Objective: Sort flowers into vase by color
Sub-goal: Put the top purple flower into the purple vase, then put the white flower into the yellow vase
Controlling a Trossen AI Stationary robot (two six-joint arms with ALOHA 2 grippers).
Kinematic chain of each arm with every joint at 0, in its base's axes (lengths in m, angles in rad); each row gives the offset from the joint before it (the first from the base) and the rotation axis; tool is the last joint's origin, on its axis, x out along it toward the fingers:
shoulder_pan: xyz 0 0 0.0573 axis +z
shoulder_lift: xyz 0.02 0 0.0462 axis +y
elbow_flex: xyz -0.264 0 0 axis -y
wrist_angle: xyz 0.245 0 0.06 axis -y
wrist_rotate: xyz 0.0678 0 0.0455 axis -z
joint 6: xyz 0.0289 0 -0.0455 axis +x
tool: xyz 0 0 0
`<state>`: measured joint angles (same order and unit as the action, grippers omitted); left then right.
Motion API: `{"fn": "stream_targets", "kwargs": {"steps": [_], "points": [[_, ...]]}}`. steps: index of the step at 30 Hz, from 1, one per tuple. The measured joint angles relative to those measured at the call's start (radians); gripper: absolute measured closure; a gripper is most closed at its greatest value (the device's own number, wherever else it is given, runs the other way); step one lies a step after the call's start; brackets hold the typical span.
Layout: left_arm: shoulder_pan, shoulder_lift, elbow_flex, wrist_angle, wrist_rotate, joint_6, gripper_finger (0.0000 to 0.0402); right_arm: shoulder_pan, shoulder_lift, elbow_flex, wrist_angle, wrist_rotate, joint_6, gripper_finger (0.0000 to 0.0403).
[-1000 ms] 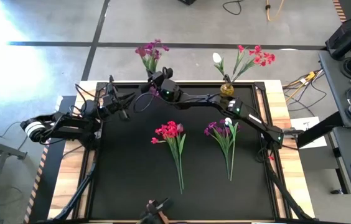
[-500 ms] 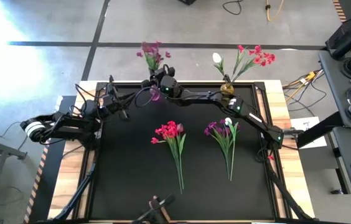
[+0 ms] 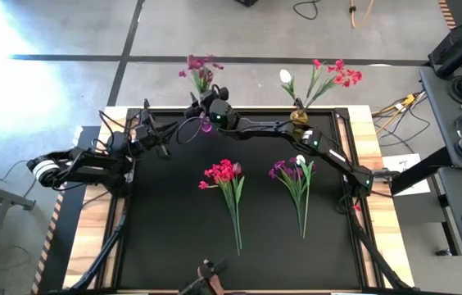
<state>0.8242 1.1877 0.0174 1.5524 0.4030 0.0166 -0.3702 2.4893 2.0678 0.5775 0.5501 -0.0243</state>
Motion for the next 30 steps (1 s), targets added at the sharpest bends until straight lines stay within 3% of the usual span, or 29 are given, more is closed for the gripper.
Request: {"fn": "stream_targets", "kwargs": {"steps": [10, 14, 30], "points": [[0.0, 0.0, 0.0, -0.001, 0.0, 0.0, 0.0365, 0.025, -0.002, 0.002, -0.001, 0.013, -0.048, 0.0212], [0.0, 0.0, 0.0, -0.001, 0.0, 0.0, 0.0365, 0.048, -0.025, 0.002, -0.07, 0.058, -0.099, 0.0217], [0.0, 0.0, 0.0, -0.007, 0.0, 0.0, 0.0365, 0.066, -0.121, 0.003, -0.452, 0.079, -0.083, 0.0216]]}}
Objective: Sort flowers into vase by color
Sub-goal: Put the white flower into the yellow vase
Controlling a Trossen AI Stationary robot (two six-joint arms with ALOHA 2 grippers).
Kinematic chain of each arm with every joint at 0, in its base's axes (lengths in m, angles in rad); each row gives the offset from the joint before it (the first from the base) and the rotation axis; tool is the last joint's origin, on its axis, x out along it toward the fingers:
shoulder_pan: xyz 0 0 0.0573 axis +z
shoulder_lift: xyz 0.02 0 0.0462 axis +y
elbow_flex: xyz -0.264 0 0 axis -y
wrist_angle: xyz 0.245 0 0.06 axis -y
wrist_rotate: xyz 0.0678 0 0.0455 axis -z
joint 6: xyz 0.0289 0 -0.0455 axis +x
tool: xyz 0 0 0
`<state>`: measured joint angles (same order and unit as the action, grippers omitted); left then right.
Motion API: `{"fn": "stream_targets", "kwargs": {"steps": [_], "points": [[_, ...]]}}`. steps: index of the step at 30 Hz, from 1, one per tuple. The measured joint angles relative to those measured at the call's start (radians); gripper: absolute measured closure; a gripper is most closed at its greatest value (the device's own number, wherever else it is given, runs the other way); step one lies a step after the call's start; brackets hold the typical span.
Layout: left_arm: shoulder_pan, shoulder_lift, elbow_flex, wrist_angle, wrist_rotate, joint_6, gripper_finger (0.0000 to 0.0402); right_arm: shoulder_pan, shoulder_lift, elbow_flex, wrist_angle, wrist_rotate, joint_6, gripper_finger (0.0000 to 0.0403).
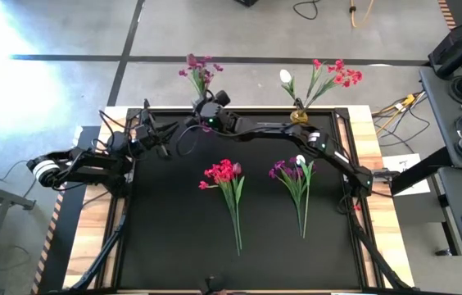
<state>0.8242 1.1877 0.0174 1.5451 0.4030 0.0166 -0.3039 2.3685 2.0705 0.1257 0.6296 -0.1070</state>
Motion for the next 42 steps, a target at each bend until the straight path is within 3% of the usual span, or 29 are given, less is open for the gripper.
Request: {"fn": "stream_targets", "kwargs": {"steps": [5, 9, 11, 13, 21, 27, 37, 42], "points": [[0.0, 0.0, 0.0, -0.001, 0.0, 0.001, 0.0365, 0.036, -0.081, 0.0, -0.273, -0.009, -0.049, 0.0238], [0.0, 0.0, 0.0, -0.001, 0.008, 0.004, 0.0365, 0.065, -0.153, -0.025, -0.493, -0.025, -0.085, 0.0311], [0.0, 0.0, 0.0, -0.002, 0.008, 0.004, 0.0365, 0.074, -0.192, -0.059, -0.57, -0.089, -0.072, 0.0363], [0.0, 0.0, 0.0, -0.004, 0.008, 0.004, 0.0365, 0.084, -0.239, -0.117, -0.605, -0.154, -0.062, 0.0383], [0.0, 0.001, 0.0, -0.017, 0.008, 0.021, 0.0365, 0.231, -0.543, -0.527, -0.591, -0.175, 0.06, 0.0394], [0.0, 0.002, 0.0, -0.021, 0.008, 0.022, 0.0365, 0.374, -0.79, -0.787, -0.618, -0.152, 0.279, 0.0394], [0.0, 0.002, 0.0, -0.026, 0.007, 0.022, 0.0365, 0.534, -1.08, -1.081, -0.735, -0.159, 0.68, 0.0394], [0.0, 0.002, 0.0, -0.027, 0.003, -0.024, 0.0365, 0.571, -1.142, -1.147, -0.847, -0.078, 0.856, 0.0394]]}}
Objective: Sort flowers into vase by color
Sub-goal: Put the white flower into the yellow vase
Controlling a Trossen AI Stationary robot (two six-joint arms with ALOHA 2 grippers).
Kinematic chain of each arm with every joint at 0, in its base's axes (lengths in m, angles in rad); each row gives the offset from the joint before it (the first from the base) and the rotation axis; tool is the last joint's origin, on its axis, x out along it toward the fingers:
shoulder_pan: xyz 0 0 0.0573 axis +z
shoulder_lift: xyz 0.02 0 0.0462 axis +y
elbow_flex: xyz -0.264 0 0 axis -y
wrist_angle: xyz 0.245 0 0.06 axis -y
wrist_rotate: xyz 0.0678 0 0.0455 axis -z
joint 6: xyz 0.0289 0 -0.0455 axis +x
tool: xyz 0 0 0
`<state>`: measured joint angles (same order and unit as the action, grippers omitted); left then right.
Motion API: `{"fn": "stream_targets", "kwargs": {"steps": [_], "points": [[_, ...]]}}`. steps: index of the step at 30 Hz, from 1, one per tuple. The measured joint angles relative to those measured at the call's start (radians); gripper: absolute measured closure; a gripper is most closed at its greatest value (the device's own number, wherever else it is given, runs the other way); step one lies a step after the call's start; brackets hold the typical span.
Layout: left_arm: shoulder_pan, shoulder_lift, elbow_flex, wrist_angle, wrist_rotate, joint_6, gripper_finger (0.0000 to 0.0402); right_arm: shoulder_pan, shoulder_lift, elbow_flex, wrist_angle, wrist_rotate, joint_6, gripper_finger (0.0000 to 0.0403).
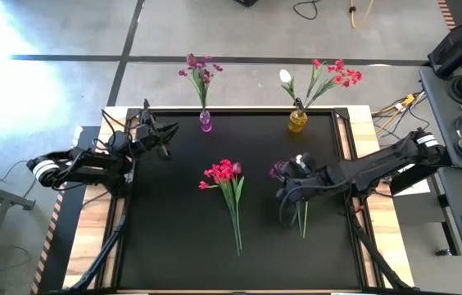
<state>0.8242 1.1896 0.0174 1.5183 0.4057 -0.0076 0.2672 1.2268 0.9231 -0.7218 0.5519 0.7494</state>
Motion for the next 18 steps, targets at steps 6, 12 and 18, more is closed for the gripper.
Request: {"fn": "stream_targets", "kwargs": {"steps": [6, 12, 18], "points": [[0.0, 0.001, 0.0, -0.004, -0.002, -0.009, 0.0365, -0.001, 0.016, -0.047, 0.009, 0.024, 0.04, 0.0374], [0.0, 0.002, 0.012, -0.019, -0.002, -0.009, 0.0365, -0.024, 0.081, -0.047, 0.013, 0.0, 0.095, 0.0294], [0.0, 0.003, 0.034, -0.087, -0.003, -0.009, 0.0365, -0.094, 0.118, 0.0, -0.174, -0.164, 0.295, 0.0212]]}}
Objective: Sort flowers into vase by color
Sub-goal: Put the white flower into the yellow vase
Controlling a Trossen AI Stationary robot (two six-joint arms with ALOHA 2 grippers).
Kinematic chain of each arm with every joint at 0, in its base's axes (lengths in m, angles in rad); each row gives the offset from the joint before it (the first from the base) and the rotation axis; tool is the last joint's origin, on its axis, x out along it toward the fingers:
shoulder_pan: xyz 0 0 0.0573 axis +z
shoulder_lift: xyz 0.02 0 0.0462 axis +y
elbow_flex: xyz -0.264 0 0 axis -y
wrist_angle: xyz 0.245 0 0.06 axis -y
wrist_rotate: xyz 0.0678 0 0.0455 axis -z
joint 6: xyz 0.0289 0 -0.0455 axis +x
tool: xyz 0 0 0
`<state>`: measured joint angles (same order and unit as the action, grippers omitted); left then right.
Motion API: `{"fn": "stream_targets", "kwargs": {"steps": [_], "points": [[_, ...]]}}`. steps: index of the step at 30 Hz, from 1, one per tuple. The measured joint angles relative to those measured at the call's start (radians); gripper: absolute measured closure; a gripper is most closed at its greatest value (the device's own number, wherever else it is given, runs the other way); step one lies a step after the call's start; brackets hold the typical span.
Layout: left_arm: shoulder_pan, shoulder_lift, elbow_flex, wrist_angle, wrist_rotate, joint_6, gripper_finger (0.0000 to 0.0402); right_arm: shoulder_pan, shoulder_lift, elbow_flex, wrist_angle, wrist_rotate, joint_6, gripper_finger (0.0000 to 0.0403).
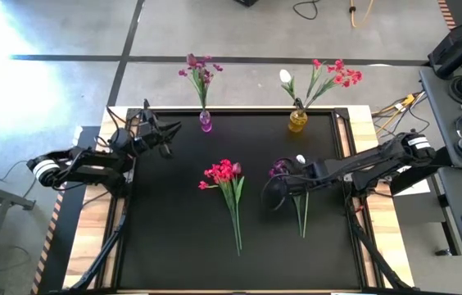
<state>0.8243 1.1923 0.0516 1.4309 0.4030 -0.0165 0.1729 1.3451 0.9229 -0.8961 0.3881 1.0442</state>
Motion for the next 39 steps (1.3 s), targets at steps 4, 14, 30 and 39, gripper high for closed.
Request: {"fn": "stream_targets", "kwargs": {"steps": [4, 14, 30, 39], "points": [[0.0, 0.0, 0.002, -0.022, 0.0, 0.011, 0.0365, -0.003, -0.017, -0.001, -0.19, 0.012, 0.131, 0.0199], [0.0, 0.0, 0.0, -0.021, 0.0, 0.014, 0.0365, -0.001, -0.133, -0.141, -0.235, 0.004, 0.331, 0.0235], [0.0, 0.0, 0.004, -0.021, 0.0, 0.008, 0.0365, -0.004, -0.186, -0.312, 0.004, -0.041, 0.352, 0.0246], [0.0, 0.0, 0.004, -0.023, 0.0, 0.007, 0.0365, -0.047, -0.185, -0.364, 0.051, -0.058, 0.332, 0.0292]]}}
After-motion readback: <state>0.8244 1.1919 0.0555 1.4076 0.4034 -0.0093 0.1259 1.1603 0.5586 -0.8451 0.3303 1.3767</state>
